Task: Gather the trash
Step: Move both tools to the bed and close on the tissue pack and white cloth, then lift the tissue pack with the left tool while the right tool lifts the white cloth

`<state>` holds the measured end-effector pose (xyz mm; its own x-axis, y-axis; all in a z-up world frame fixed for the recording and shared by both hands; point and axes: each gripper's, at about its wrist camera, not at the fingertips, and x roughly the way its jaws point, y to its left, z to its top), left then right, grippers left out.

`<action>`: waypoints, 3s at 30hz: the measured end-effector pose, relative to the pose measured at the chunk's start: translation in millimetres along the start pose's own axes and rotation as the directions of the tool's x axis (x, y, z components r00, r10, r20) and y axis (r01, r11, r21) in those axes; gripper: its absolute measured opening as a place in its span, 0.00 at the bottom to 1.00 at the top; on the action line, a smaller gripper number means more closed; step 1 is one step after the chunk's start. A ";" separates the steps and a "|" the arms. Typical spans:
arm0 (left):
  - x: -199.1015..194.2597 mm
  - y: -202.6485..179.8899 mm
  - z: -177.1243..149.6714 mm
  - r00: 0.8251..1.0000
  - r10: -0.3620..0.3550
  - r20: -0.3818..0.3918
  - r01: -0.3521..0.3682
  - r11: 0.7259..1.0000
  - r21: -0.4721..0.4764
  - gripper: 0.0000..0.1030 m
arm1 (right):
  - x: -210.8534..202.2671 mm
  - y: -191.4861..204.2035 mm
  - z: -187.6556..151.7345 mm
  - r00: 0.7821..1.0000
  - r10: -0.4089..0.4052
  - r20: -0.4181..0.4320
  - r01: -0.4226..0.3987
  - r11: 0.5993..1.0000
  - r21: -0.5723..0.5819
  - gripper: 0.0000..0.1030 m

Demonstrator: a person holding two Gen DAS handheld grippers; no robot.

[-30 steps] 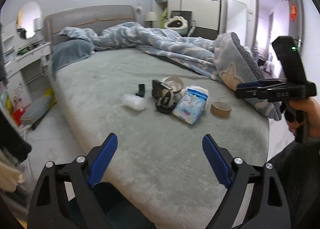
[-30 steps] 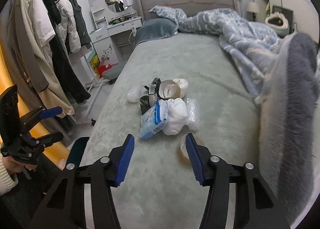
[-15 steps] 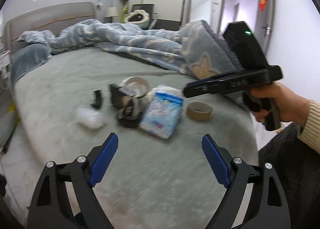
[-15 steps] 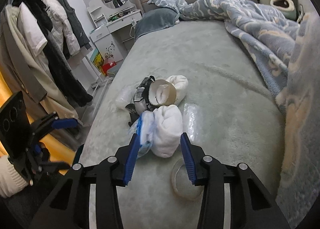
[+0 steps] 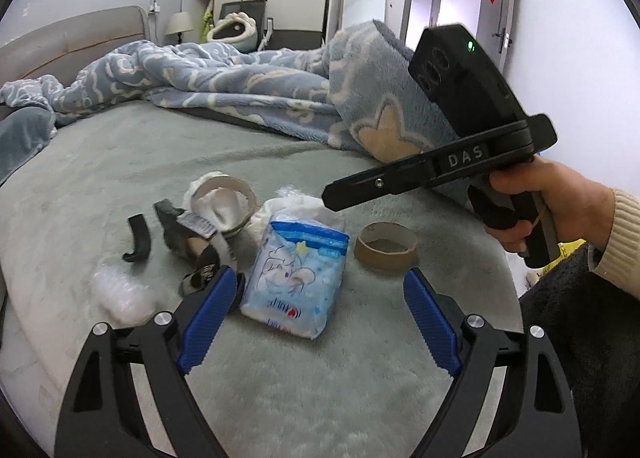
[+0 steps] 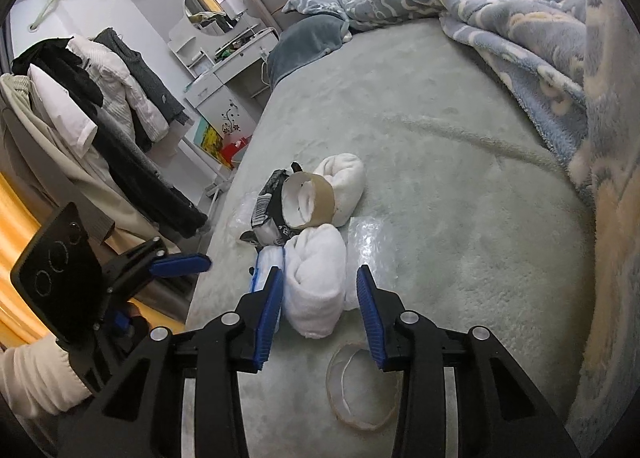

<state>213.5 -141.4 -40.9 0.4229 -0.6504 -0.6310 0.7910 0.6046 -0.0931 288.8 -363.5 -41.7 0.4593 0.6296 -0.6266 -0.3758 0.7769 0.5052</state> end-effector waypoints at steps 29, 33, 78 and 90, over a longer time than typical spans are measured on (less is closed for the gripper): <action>30.4 23.4 3.8 0.998 -0.045 -0.032 0.042 0.996 -0.075 0.55 | 13.9 3.0 0.7 0.999 0.047 -0.024 -0.046 0.998 0.044 0.37; 8.5 26.7 7.5 0.998 -0.058 0.026 0.061 0.990 -0.123 0.55 | 18.0 9.7 2.6 0.999 0.021 -0.031 -0.020 0.999 0.031 0.37; -138.3 68.0 -108.7 0.935 0.347 -0.067 -0.340 0.831 -0.441 0.55 | -16.2 112.0 -12.1 0.964 -0.195 0.182 0.186 0.980 0.066 0.36; -141.3 85.9 -171.0 0.898 0.373 -0.234 -0.440 0.738 -0.511 0.55 | 18.6 194.1 -25.4 0.985 -0.121 0.126 0.131 0.989 -0.069 0.36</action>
<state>146.1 81.1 -91.5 0.5716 -0.2509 -0.7813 0.1722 0.9676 -0.1847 203.9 -201.0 29.7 0.5991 0.5262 -0.6036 -0.3669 0.8504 0.3771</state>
